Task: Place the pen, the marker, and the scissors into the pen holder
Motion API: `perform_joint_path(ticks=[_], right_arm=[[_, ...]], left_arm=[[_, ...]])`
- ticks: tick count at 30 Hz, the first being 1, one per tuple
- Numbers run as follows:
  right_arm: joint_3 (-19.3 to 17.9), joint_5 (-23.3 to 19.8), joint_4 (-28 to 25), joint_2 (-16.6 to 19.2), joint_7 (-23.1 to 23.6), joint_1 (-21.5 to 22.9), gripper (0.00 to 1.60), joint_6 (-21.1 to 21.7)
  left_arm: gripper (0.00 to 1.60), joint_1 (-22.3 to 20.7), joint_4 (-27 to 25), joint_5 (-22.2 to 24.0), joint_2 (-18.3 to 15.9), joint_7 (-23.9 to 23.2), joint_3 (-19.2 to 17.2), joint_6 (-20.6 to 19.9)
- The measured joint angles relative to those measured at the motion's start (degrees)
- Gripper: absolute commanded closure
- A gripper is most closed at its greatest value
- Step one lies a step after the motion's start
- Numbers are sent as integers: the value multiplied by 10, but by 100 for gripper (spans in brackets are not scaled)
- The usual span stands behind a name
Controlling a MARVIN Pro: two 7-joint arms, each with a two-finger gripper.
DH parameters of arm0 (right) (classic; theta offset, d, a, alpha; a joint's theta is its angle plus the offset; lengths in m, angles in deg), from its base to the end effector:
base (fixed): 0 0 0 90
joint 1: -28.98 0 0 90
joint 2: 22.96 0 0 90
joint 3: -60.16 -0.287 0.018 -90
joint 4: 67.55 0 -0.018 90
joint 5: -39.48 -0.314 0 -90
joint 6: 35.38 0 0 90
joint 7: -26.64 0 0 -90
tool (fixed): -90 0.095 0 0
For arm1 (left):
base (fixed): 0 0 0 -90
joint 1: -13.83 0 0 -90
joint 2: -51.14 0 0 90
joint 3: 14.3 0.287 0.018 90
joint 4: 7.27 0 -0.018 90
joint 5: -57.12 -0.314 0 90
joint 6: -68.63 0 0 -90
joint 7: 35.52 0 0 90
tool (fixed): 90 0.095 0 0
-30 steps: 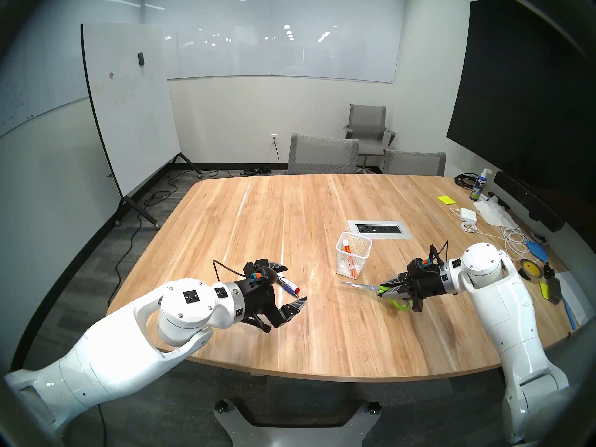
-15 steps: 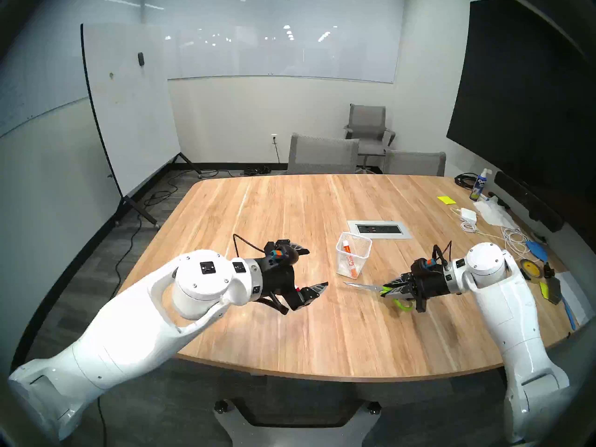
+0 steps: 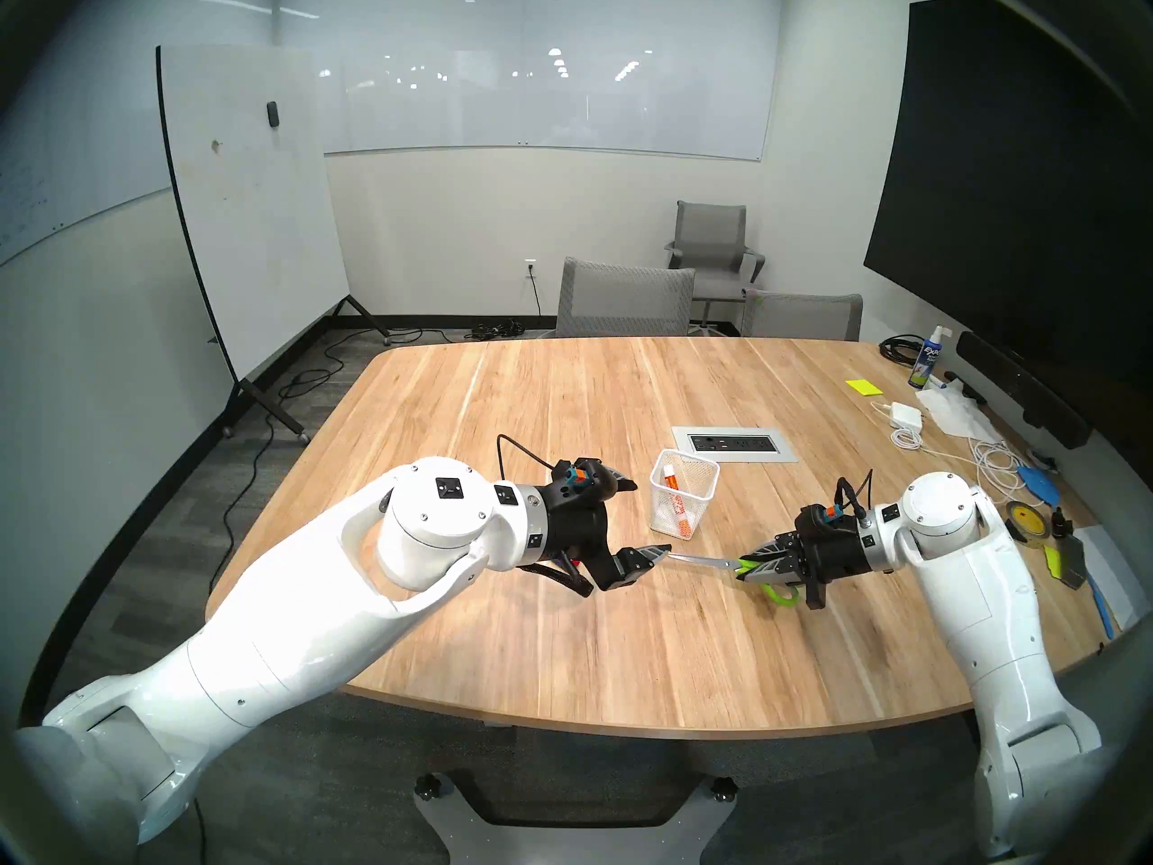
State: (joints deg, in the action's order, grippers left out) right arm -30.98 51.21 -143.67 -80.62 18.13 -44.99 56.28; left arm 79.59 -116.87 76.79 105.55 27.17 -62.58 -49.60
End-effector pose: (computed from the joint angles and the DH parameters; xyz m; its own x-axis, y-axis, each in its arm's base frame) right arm 0.4229 -0.1430 -0.2795 0.0657 0.6718 0.7378 0.9496 -0.2693 0.1606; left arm 0.3757 -0.1346 -0.1998 -0.0464 -0.4577 0.8879 -0.9018 -0.3631 -0.2343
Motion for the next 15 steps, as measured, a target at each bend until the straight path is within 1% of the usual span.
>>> perform_joint_path(ticks=[9,15], right_arm=[[-4,-1,-10,0,10,-1,160,-1],[-6,-1,-18,0,16,-3,160,-1]], left_arm=[[0,-35,28,4,18,-40,27,-31],[0,-61,57,6,30,-80,50,-43]])
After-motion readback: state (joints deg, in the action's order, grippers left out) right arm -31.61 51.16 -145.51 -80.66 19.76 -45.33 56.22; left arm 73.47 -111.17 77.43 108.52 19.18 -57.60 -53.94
